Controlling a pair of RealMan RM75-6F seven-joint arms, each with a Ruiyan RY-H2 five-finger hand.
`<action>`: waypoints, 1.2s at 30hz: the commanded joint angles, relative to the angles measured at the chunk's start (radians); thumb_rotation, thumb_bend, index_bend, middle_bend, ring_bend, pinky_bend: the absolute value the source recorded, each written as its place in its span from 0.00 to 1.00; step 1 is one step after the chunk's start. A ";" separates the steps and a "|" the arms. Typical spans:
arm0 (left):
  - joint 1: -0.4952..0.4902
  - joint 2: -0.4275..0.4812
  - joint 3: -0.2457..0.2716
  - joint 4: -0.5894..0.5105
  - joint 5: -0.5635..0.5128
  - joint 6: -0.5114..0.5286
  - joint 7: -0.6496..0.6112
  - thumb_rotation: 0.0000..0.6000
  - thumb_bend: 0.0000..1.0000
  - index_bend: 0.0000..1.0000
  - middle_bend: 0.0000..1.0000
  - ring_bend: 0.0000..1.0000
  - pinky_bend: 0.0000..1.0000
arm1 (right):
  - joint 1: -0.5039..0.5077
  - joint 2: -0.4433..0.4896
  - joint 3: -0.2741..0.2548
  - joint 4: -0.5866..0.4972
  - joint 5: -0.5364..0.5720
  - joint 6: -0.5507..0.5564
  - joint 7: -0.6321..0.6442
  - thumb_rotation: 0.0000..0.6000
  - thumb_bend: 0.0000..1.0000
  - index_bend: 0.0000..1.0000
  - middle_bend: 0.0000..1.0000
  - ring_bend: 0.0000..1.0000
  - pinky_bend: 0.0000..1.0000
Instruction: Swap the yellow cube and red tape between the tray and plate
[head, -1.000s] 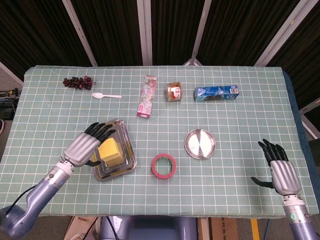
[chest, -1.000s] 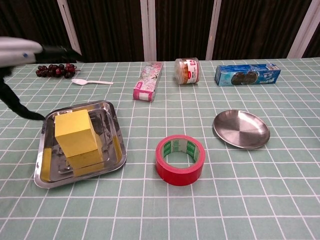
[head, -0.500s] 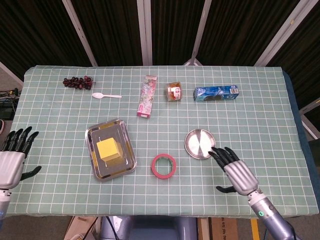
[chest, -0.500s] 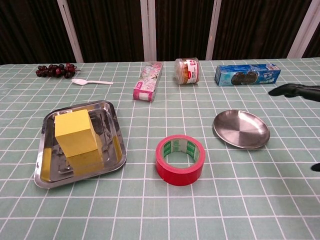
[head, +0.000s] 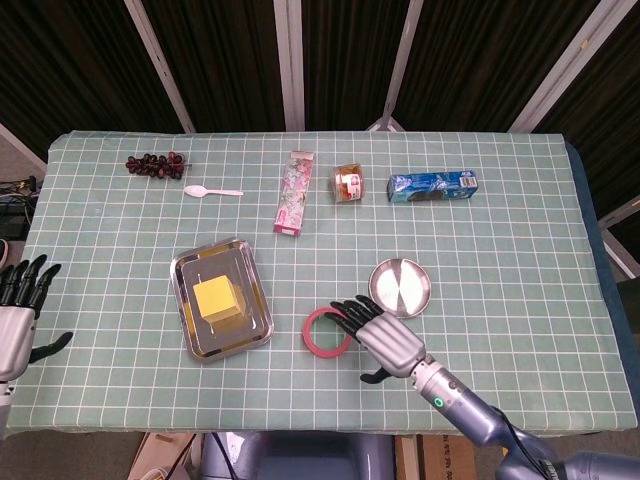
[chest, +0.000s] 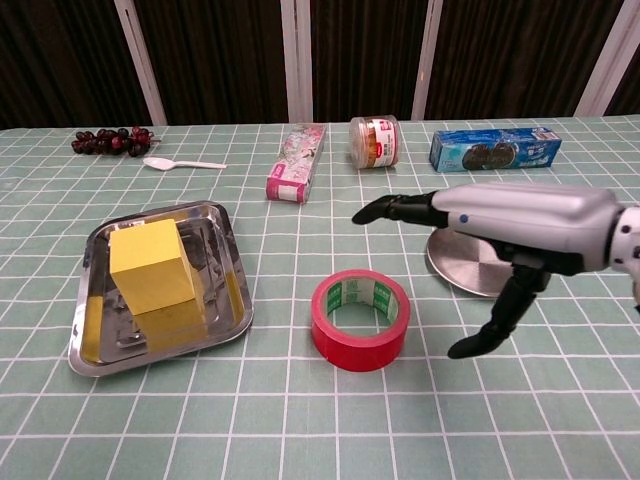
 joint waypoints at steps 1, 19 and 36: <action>0.006 -0.001 -0.008 0.003 0.005 0.003 -0.003 1.00 0.05 0.11 0.00 0.00 0.00 | 0.043 -0.048 0.004 0.020 0.056 -0.039 -0.049 1.00 0.12 0.01 0.00 0.08 0.00; 0.038 -0.004 -0.057 0.022 0.027 0.008 -0.018 1.00 0.05 0.11 0.00 0.00 0.00 | 0.190 -0.239 0.026 0.212 0.232 -0.105 -0.090 1.00 0.12 0.01 0.00 0.10 0.01; 0.053 -0.014 -0.090 0.033 0.041 0.000 -0.026 1.00 0.05 0.11 0.00 0.00 0.00 | 0.242 -0.285 0.008 0.307 0.264 -0.067 -0.102 1.00 0.25 0.19 0.13 0.46 0.44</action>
